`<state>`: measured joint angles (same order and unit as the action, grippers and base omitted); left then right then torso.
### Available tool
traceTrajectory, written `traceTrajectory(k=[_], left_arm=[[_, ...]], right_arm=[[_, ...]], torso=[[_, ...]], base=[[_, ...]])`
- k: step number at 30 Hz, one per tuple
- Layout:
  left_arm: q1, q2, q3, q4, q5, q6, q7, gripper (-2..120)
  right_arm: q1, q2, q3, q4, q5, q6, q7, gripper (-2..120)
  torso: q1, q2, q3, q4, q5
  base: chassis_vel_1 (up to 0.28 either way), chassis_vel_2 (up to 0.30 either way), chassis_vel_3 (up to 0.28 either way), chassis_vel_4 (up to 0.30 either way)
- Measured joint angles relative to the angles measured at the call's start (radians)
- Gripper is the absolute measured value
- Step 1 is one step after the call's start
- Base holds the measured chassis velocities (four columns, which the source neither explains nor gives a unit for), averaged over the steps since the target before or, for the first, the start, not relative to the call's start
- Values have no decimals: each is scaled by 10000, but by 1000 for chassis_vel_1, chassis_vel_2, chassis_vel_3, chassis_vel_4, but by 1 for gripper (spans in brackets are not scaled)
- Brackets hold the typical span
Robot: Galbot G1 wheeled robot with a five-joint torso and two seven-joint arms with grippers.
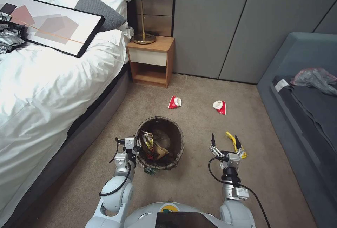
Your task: Pick up the trash bin, then pick up the garbage from the floor and place it into the trash bin.
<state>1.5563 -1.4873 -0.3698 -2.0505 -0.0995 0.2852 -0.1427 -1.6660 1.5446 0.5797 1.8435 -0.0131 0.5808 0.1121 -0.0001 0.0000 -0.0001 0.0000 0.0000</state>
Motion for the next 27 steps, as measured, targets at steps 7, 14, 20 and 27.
traceTrajectory(k=[7,14,20,27], left_arm=[[10,-6,-4,0,0,0,-6,5],[23,-9,-4,0,0,-4,-14,5],[27,-7,-19,-5,0,-5,-18,5],[30,-6,-12,-17,0,-5,-20,5]], right_arm=[[45,0,-4,-41,23,8,-9,96],[86,-1,18,-87,23,69,-81,96],[187,0,76,-199,8,277,-163,99],[313,-27,186,-309,-118,480,-198,100]], torso=[[1,0,2,0,-1],[1,-1,3,1,0],[1,-1,2,0,0],[1,-1,3,-1,1]], base=[[-173,183,178,-185],[-200,193,208,-205],[-135,145,137,-131],[-23,44,30,-24]])
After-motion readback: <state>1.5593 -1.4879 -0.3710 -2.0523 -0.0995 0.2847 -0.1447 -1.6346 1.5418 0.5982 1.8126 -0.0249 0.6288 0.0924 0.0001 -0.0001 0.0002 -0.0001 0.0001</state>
